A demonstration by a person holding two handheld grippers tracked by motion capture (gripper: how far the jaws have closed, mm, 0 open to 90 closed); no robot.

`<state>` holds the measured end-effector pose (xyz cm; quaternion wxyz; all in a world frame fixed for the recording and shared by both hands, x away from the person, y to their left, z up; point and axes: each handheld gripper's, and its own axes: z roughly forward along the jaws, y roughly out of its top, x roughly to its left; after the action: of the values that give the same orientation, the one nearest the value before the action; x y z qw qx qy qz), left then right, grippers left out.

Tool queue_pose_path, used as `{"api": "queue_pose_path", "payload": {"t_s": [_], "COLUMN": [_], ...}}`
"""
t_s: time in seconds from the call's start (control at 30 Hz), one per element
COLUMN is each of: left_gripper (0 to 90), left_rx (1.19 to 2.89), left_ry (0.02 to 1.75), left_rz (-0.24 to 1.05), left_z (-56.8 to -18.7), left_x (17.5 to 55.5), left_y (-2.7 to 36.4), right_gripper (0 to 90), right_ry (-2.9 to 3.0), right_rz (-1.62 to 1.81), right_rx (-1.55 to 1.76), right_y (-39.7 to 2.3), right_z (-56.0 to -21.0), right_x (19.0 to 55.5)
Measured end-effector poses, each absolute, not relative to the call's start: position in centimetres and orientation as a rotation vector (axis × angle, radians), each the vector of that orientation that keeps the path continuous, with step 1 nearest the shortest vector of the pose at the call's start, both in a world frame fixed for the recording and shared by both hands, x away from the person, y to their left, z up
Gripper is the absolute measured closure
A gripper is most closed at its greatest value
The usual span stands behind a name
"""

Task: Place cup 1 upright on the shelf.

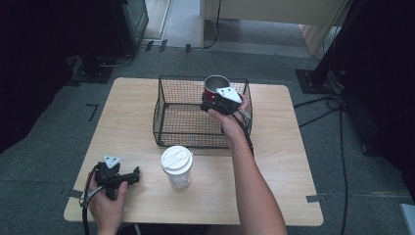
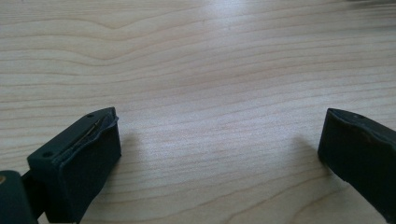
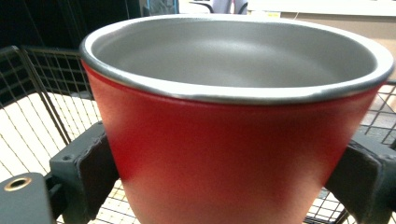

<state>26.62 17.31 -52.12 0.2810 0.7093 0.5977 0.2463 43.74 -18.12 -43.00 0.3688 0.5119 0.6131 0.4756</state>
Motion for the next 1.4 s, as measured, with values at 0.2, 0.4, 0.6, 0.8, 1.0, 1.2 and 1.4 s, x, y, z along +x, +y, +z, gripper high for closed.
{"api": "queue_pose_path", "payload": {"t_s": [0.2,0.4,0.6,0.8,1.0,1.2,1.4], "left_gripper": [0.0,0.0,0.0,0.0,0.0,0.0,0.0], "left_rx": [1.902,1.9,1.901,1.904,1.904,1.902,1.902], "left_ry": [1.601,1.602,1.602,1.601,1.601,1.601,1.601], "left_rz": [0.661,0.661,0.661,0.66,0.66,0.661,0.66], "left_z": [-52.1,-52.1,-52.1,-52.1,-52.1,-52.1,-52.1], "left_x": [26.6,26.6,26.6,26.6,26.6,26.6,26.6], "left_y": [17.3,17.3,17.3,17.3,17.3,17.3,17.3], "right_gripper": [7.3,7.3,7.2,7.1,7.0,4.2,0.0], "right_ry": [1.619,1.67,1.689,1.729,1.741,1.741,1.704], "right_rz": [1.176,1.126,1.091,1.066,1.071,1.109,1.146], "right_rx": [1.325,1.325,1.396,1.429,1.447,1.452,1.403], "right_y": [-17.5,-17.1,-17.2,-17.4,-17.6,-17.5,-17.4], "right_z": [-44.1,-45.2,-45.6,-46.0,-45.9,-45.7,-45.3], "right_x": [44.5,44.9,45.3,45.5,45.5,45.3,45.0]}}
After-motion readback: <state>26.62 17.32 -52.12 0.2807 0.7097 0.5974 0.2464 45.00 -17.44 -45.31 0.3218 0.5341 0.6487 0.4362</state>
